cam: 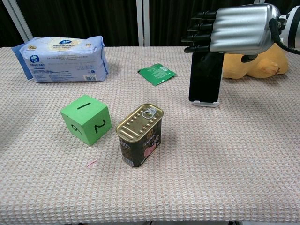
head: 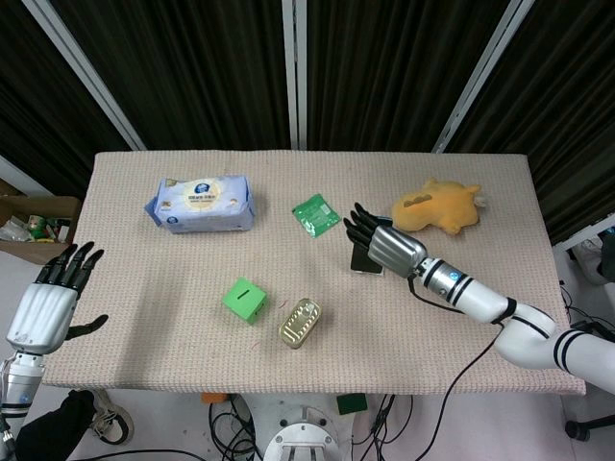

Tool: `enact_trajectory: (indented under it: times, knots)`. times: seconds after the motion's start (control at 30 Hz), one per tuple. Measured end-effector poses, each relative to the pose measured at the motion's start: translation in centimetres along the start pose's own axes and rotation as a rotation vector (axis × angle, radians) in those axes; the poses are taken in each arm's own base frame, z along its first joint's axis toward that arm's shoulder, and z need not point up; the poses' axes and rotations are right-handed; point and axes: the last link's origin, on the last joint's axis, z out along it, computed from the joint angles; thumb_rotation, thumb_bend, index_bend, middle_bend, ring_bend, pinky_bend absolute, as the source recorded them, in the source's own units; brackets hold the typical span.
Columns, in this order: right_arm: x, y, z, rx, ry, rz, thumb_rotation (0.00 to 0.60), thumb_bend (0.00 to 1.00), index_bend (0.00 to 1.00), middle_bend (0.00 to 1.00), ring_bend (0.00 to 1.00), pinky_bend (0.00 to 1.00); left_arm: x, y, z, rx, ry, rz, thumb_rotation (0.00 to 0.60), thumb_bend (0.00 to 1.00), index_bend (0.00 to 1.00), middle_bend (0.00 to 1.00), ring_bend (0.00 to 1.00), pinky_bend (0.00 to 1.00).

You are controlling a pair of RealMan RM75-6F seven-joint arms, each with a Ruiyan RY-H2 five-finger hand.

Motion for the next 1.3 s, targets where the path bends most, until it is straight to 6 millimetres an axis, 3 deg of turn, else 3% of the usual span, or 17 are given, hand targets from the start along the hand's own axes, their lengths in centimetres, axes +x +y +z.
enact_trajectory:
  times: [1.07,1.3]
  knots:
    - [-0.4,0.2,1.0,0.016,-0.025,-0.056,0.6,0.19,0.0,0.02,0.0,0.0,-0.2,-0.2,0.0,-0.008,-0.024,-0.007,0.562,0.09,0.06,0.02,0.0,0.17]
    - [-0.4,0.2,1.0,0.002,-0.049,-0.047,0.6,0.22,0.12,0.07,0.0,0.0,-0.2,-0.2,0.1,-0.006,-0.026,-0.009,0.561,0.08,0.06,0.02,0.0,0.17]
